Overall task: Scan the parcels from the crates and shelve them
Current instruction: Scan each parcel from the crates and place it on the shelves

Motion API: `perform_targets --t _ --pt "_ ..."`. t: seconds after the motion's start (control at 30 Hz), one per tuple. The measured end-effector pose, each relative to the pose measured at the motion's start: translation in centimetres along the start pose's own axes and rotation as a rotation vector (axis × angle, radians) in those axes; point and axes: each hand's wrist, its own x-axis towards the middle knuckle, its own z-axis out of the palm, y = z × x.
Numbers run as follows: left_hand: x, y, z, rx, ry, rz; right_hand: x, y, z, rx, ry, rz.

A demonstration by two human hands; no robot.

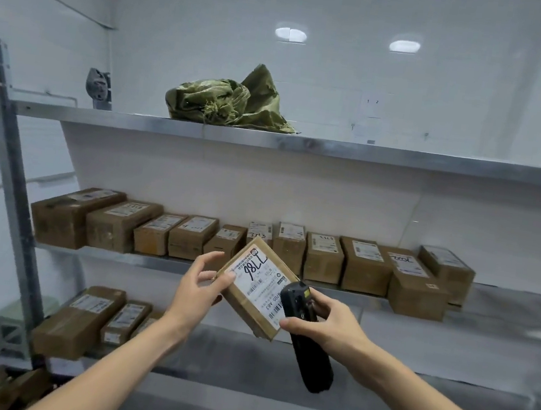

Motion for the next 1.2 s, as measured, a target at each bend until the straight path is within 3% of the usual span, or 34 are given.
perform_targets --t 0.13,0.3,0.47,1.2 --pt "0.5 0.3 -0.2 0.051 -0.015 -0.005 -0.3 -0.4 -0.7 -0.252 -0.02 -0.057" --pt "0.7 -0.4 -1.1 0.118 0.006 -0.011 -0.1 0.1 -1.4 -0.88 0.041 -0.093" --pt "1.0 -1.8 -1.8 0.117 0.038 -0.038 -0.2 0.2 -1.7 -1.133 0.005 -0.031" --pt "2.3 -3.6 -2.7 0.134 0.024 -0.061 2.2 0.1 -0.3 -1.29 0.02 -0.016"
